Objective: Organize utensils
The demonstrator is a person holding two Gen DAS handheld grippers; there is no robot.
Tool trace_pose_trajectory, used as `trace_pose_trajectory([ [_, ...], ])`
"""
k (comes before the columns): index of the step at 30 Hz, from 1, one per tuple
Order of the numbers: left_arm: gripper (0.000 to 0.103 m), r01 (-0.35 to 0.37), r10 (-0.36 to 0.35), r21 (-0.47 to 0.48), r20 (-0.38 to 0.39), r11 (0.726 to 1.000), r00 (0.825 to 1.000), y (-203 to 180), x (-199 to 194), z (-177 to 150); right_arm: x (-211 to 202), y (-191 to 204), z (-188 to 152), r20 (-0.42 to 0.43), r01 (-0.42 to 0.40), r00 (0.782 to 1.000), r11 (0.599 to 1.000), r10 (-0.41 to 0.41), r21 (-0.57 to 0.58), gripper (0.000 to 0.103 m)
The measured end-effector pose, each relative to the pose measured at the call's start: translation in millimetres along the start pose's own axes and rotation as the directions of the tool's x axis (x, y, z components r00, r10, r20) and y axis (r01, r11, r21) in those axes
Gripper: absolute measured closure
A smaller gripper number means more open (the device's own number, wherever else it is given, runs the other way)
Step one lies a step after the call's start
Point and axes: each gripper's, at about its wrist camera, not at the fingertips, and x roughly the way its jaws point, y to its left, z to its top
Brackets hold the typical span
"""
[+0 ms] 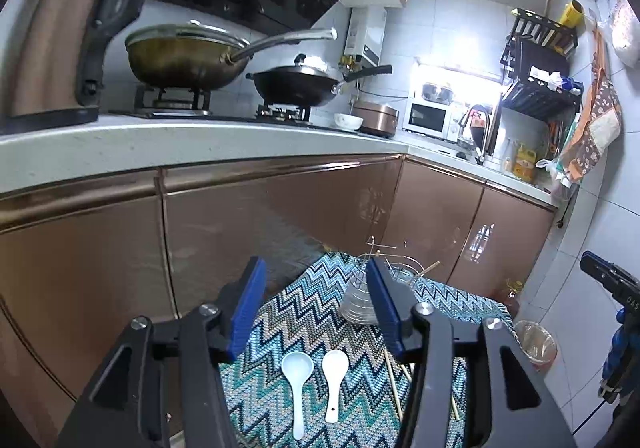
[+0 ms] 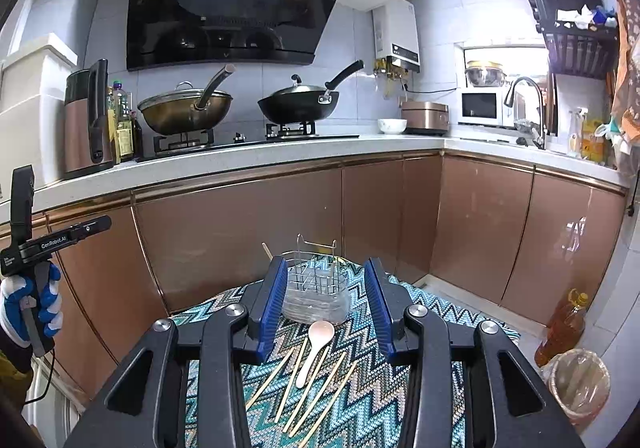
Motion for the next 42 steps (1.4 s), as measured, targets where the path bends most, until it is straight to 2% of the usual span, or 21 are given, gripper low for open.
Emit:
trace_pose_trajectory([
  [6,0.045,-0.004,0.004,0.015,0.036,1.0,0.999,-2,-28,-4,-20,6,-1,0.017,0.008,1.0,1.0,-0.008,-0.004,0.061],
  [16,0.044,0.025,-0.026,0.032,0.035,0.999,0.999,-5,-43,-7,-37,13,0,0.033,0.01,0.999,1.0,-0.01,-0.011,0.06],
  [31,0.044,0.027,-0.026,0.03,-0.057,0.999,0.998,-1,0,-20,-7,-4,-14,-0.033,0.015,0.999,1.0,-0.015,0.018,0.06],
  [42,0.044,0.019,-0.017,0.012,-0.156,1.0,0.988,4,45,-36,39,-20,-33,-0.141,0.023,0.99,0.998,-0.016,0.05,0.06],
])
